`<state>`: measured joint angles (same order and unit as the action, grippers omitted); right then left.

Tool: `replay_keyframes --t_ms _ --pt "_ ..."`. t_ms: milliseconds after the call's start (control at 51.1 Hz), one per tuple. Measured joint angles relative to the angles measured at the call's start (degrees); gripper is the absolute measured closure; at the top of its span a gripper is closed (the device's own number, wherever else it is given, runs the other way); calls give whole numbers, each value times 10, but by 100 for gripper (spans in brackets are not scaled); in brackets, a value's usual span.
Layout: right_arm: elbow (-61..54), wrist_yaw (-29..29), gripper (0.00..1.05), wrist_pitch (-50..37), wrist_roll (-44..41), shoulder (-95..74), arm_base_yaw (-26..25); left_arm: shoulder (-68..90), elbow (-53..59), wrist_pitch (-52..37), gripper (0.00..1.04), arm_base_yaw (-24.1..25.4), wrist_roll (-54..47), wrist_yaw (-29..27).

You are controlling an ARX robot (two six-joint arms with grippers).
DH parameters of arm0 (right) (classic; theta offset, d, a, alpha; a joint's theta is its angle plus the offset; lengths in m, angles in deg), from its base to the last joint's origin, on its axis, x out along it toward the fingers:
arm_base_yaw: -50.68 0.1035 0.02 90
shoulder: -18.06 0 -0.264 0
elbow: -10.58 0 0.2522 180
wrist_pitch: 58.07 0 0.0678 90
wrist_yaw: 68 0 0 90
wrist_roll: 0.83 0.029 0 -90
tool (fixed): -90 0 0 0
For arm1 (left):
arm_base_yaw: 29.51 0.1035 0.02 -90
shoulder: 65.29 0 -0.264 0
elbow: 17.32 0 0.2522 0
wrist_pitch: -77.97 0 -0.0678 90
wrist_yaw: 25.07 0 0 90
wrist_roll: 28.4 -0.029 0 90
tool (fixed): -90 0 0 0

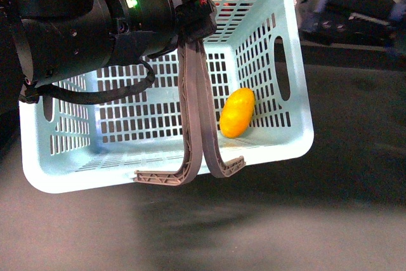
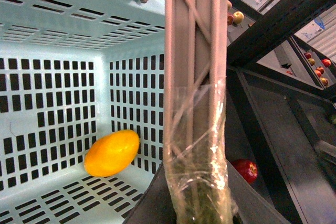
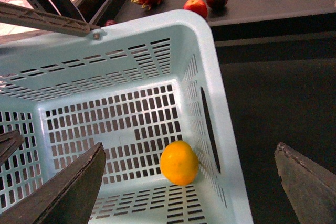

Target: Pick mango with right arm and hold basket with left

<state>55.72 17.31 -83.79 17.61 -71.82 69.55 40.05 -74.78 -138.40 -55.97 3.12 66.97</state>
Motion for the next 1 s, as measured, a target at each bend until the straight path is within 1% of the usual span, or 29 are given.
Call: replay_keyframes --t_ms 117,235,313,431,489,587,763,802,842,861,900,939,998 --pt "-75 -20 8 63 -6 137 -7 0 0 0 96 0 2 2" --pt "-135 -45 8 169 -12 306 -18 0 0 0 96 0 2 4" --pt "-152 -57 8 226 -14 382 -19 0 0 0 96 0 2 5" --pt "-166 -88 8 337 -21 518 -17 0 0 0 96 0 2 5" --pt "-167 -95 8 370 -25 561 -16 0 0 0 96 0 2 4" --pt "-166 -98 8 376 -28 587 -16 0 0 0 96 0 2 4" --pt "-167 -98 8 377 -29 584 -16 0 0 0 96 0 1 2" --pt "-185 -112 13 326 -54 590 -16 0 0 0 96 0 1 2" --pt "-212 -109 20 262 -87 600 -23 0 0 0 96 0 2 2" --pt "-218 -107 22 248 -95 602 -25 0 0 0 96 0 2 2" --pt "-235 -99 29 212 -123 614 -35 0 0 0 96 0 2 2" --pt "-244 -88 38 202 -146 629 -48 0 0 0 96 0 1 2" --pt "-252 -75 49 203 -161 645 -62 0 0 0 96 0 1 2"
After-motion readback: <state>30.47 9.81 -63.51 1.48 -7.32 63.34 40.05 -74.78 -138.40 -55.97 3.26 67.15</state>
